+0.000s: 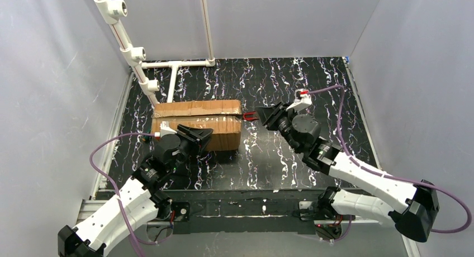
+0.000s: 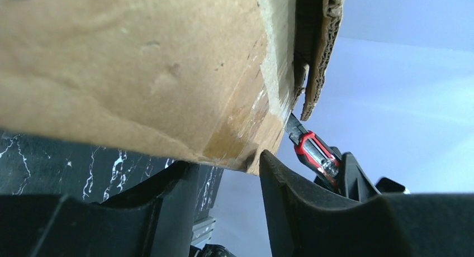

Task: Unpack the express box
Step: Cut the express box at the center of the board.

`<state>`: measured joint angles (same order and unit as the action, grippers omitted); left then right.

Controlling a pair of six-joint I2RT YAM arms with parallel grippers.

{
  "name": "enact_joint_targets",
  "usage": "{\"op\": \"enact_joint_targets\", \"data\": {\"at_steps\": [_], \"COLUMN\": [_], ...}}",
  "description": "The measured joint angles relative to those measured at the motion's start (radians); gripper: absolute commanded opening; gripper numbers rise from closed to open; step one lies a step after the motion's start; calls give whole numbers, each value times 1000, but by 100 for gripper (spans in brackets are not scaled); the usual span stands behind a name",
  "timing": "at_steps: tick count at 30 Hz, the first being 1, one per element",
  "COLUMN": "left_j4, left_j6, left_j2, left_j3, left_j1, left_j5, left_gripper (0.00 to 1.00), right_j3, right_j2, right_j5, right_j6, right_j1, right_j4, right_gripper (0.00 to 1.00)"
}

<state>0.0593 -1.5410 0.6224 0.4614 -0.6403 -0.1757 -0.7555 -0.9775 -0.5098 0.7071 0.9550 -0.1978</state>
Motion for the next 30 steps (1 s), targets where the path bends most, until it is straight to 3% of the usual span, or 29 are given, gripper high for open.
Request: {"op": "enact_joint_targets", "data": {"at_steps": [5,14,19,24,30], "left_j4": [-21,-31,-45,-56,-72], "left_j6": [0,3,10,10,-27], "left_j2": [10,16,9,-15,-45], "left_j3": [-2,-5,-14,-27,-44], "left_j1": [3,2,-1,-2,8], "left_j5": [2,12,27,29,3], "left_gripper": [42,41,40,41,42], "right_j3": [77,129,118,0,-372], "right_j2": [30,64,103,93,-12], "right_j5": [158,210,203,227,220], "right_j6": [100,180,179,122,-55], "right_j1": [-106,-140,-143,-171,-206], "right_j4": [-71,-88,-16,128,446], "right_gripper": [1,1,1,1,1]}}
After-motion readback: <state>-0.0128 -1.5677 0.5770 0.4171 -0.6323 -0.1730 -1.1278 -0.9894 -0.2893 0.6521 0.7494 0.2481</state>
